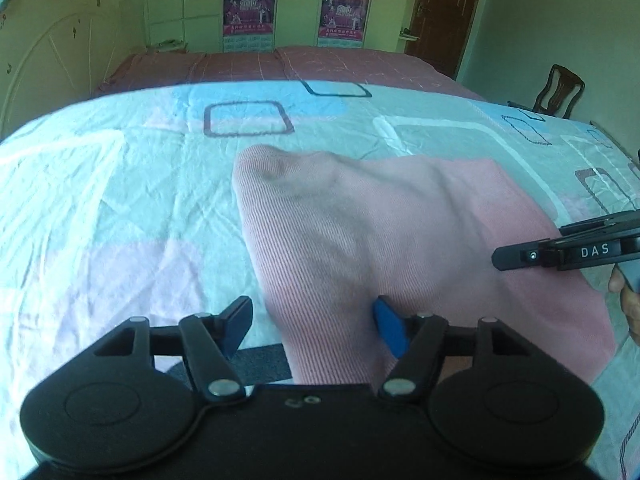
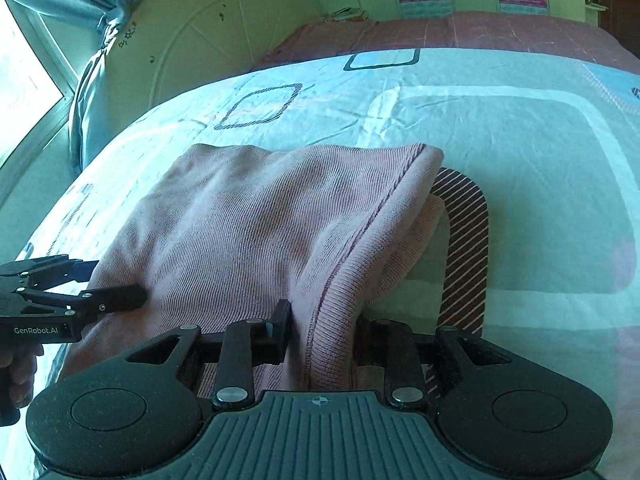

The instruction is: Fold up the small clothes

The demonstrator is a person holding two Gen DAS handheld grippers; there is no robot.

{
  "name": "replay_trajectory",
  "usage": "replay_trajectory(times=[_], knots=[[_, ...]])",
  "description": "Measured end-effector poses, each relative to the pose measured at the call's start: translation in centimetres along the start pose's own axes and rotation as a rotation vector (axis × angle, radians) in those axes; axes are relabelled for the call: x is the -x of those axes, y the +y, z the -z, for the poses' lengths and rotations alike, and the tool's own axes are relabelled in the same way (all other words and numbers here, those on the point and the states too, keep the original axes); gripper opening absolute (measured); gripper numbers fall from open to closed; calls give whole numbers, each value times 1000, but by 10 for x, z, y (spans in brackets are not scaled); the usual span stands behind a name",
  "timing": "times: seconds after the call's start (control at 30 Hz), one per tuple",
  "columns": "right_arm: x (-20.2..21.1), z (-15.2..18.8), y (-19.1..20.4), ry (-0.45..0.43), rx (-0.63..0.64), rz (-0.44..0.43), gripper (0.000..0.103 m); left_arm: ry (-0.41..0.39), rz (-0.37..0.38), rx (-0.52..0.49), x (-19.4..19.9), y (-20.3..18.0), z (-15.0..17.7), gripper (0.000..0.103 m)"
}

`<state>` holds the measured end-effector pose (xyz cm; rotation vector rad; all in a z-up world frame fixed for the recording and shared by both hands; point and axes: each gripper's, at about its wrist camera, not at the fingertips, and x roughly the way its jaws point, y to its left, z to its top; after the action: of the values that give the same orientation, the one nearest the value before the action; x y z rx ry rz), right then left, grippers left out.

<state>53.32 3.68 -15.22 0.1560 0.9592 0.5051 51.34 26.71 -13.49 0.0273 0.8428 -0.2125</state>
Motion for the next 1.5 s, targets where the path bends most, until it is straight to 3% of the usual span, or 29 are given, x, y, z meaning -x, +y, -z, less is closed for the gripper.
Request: replay_trajectory(times=[0.1, 0.13, 0.2, 0.27, 0.37, 0.57, 0.7, 0.8, 0.87, 0.97, 1.03, 1.27, 1.5], knots=[[33, -3, 2, -126, 49, 85, 45, -83, 6, -29, 23, 3, -7, 35], [40, -4, 3, -154, 65, 83, 44, -96, 36, -29, 25, 4, -11, 31], [40, -8, 12, -146, 125, 71, 16, -78, 46, -73, 16, -3, -17, 31], [24, -6, 24, -86, 208, 88, 13, -19, 49, -106, -2, -11, -17, 24], [-8, 6, 25, 7, 285, 189, 11, 21, 47, -135, -22, -20, -7, 26], [-6, 11, 20, -22, 268, 245, 11, 6, 57, -129, -11, -19, -4, 24], [40, 26, 39, -91, 275, 175, 11, -40, 100, -93, 28, -18, 17, 18], [64, 58, 60, -79, 343, 111, 11, -47, 139, -35, 49, -22, 44, 18], [69, 82, 72, -66, 420, 120, 11, -48, 153, 3, 57, -24, 61, 18], [60, 104, 70, -17, 445, 167, 11, -24, 132, 64, 57, -26, 80, 18], [52, 110, 62, 8, 420, 202, 11, -9, 84, 53, 53, -32, 85, 15], [40, 124, 60, -68, 385, 249, 11, -17, -46, 37, 46, -54, 92, 15], [51, 126, 49, -83, 347, 208, 11, -12, -106, 40, 50, -67, 93, 14]])
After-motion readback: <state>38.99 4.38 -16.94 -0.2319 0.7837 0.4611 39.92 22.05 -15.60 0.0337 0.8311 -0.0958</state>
